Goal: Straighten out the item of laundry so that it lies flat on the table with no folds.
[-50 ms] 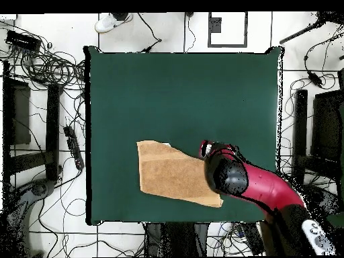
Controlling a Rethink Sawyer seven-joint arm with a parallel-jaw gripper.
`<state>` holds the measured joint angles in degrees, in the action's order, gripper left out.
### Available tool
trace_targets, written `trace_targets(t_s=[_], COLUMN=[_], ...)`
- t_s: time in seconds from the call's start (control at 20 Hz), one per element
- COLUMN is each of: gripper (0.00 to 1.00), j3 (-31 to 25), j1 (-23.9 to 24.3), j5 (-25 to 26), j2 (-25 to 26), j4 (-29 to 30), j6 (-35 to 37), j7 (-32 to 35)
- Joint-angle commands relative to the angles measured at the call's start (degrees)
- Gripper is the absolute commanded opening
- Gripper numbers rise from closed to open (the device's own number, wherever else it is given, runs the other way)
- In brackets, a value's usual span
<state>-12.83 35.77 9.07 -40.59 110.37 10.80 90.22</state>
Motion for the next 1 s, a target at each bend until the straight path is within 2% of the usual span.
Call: trace_targets(t_s=[0.05, 0.2, 0.35, 0.55, 0.7, 0.85, 1.0], gripper=[1.00, 1.00, 1.00, 1.00, 1.00, 1.00, 1.00], j3=[-22.8, -23.5, -26.0, -29.7, -29.5, -28.1, -24.6], j1=[8.3, 9.1, 11.5, 14.0, 14.1, 12.6, 10.3], j5=[-2.0, -1.3, -1.7, -4.0, -5.0, -1.2, 4.8], j2=[12.2, 13.0, 16.6, 19.7, 19.5, 17.4, 15.4], j4=[3.2, 2.8, 3.2, 3.9, 3.8, 2.6, 0.5], j6=[14.8, 15.4, 15.4, 19.4, 23.0, 25.6, 22.8], j7=[-5.5, -4.3, -3.2, -2.0, -0.2, -2.8, -4.5])
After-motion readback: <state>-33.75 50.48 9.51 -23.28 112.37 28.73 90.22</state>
